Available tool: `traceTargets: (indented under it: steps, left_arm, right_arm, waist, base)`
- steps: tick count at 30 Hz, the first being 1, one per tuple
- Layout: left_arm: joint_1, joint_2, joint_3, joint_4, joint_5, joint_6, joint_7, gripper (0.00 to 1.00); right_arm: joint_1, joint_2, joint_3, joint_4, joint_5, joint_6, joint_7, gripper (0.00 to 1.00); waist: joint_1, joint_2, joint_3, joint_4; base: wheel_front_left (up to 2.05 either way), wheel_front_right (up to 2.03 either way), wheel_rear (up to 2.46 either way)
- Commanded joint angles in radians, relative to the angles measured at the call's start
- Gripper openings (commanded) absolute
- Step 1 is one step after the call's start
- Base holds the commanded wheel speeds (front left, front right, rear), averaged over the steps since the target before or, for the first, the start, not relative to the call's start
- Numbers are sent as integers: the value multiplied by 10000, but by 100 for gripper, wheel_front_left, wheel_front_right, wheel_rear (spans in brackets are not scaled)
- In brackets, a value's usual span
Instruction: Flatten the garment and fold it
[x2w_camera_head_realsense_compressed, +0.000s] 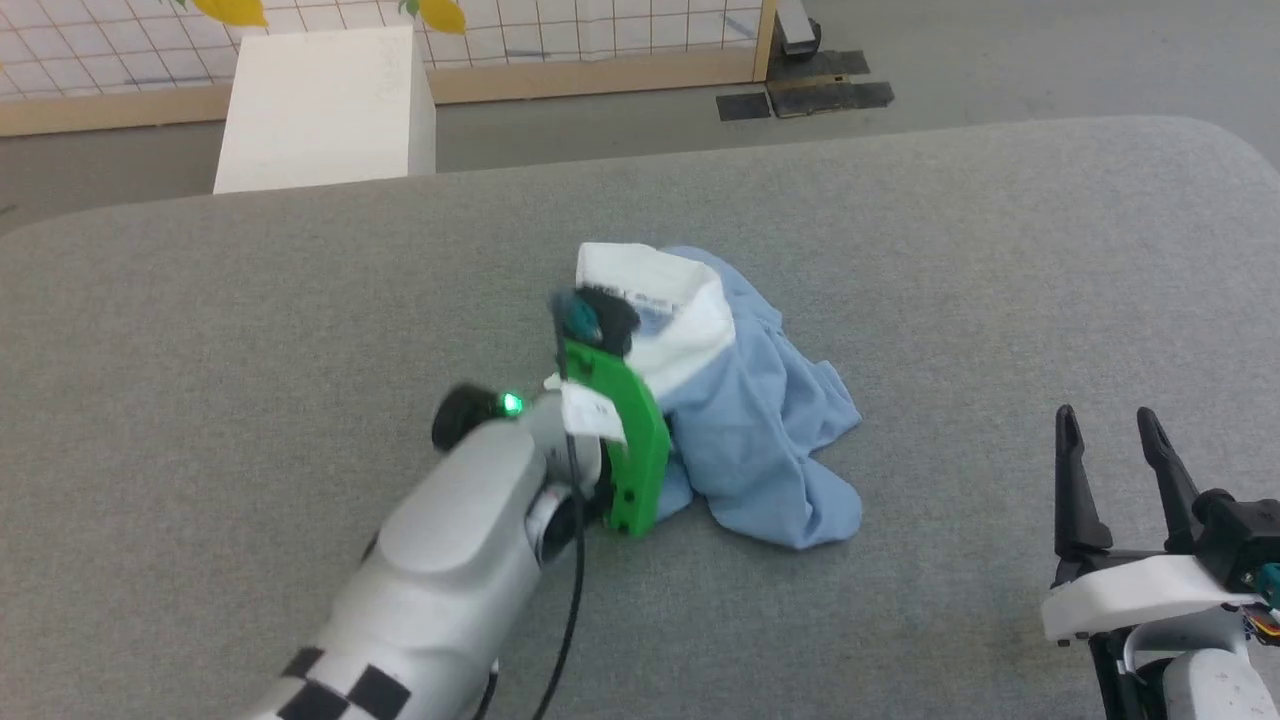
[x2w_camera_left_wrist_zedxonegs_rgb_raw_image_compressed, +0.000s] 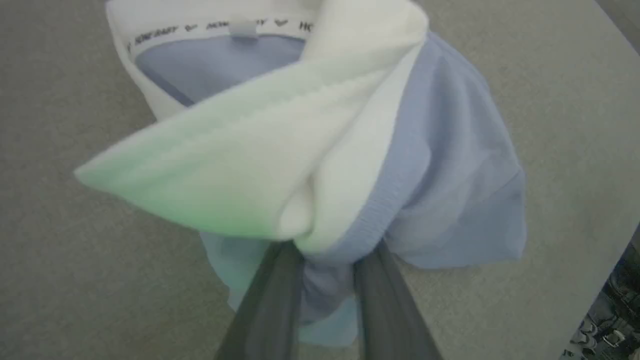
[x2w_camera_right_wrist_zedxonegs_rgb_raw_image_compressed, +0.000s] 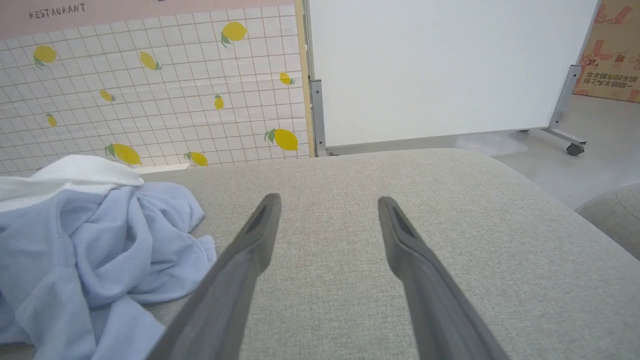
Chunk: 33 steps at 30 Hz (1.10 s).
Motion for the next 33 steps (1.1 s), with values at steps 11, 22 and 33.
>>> traceTargets:
  steps: [11,22,33]
  left_arm:
    - [512,-169,-694,697,-990,-38,1101,100]
    - [-275,507,881,-798,-2234,238,1090,100]
    - [597,1858,3009,-2769,-1872,1237,-2764,100]
  right_arm:
    - [16,3,-18,32,212,-15,-58,100]
    - [240,3,-37,222,320,-15,-59,100]
    - [370,3,-46,218,305,-15,-59,100]
  waist:
    - [0,-1,174,243]
    - [0,-1,-563,1042]
    - [0,-1,-948,1482]
  base:
    - [0,0,0]
    - [0,0,0]
    - [0,0,0]
